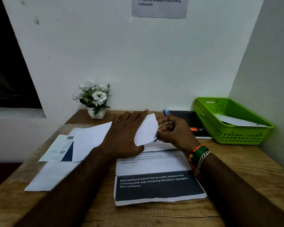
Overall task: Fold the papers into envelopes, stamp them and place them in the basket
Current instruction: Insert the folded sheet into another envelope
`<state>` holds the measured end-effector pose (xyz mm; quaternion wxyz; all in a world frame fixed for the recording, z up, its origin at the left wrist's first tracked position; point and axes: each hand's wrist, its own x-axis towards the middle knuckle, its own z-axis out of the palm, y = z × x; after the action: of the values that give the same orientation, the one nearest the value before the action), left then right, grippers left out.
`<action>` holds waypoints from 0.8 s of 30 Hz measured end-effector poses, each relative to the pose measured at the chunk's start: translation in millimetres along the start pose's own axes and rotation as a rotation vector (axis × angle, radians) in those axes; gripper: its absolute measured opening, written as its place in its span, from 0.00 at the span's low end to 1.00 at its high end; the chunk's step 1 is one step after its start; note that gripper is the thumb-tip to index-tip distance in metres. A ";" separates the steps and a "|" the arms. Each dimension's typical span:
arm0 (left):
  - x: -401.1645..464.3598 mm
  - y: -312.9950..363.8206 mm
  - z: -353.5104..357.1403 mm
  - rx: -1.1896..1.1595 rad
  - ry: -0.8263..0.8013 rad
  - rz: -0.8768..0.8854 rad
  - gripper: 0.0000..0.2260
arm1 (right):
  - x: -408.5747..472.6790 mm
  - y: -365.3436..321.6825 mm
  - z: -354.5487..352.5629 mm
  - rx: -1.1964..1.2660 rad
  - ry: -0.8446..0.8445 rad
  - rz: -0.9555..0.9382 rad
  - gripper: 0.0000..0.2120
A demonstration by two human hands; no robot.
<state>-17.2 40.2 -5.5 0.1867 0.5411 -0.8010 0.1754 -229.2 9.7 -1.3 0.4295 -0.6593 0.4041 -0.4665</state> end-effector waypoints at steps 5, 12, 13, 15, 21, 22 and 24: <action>1.1 -0.3 5.1 0.012 -0.017 -0.010 0.50 | 1.0 4.7 0.3 -0.042 0.021 0.013 0.19; 2.6 -0.5 9.3 -0.045 -0.009 -0.019 0.51 | -1.6 3.6 1.1 -0.005 -0.005 0.024 0.12; 2.6 -0.3 9.6 -0.048 -0.005 -0.017 0.51 | -2.3 3.1 1.3 0.001 -0.007 0.026 0.12; 2.6 -0.3 9.8 -0.048 0.001 -0.014 0.50 | -2.9 1.4 1.7 0.029 -0.001 0.042 0.14; 2.1 -0.5 13.7 -0.053 0.005 -0.016 0.50 | -5.1 -1.6 3.6 0.068 0.018 0.044 0.25; 1.9 -1.0 14.5 -0.056 0.008 -0.017 0.50 | -5.0 -1.1 2.9 0.081 0.022 0.035 0.20; 1.5 -1.5 15.1 -0.053 0.015 -0.015 0.50 | -4.3 -0.7 1.4 0.094 0.045 0.034 0.12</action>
<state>-18.0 31.1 -17.7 0.2084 0.5406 -0.7998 0.1571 -228.8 14.2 -2.0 0.4587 -0.6209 0.4022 -0.4923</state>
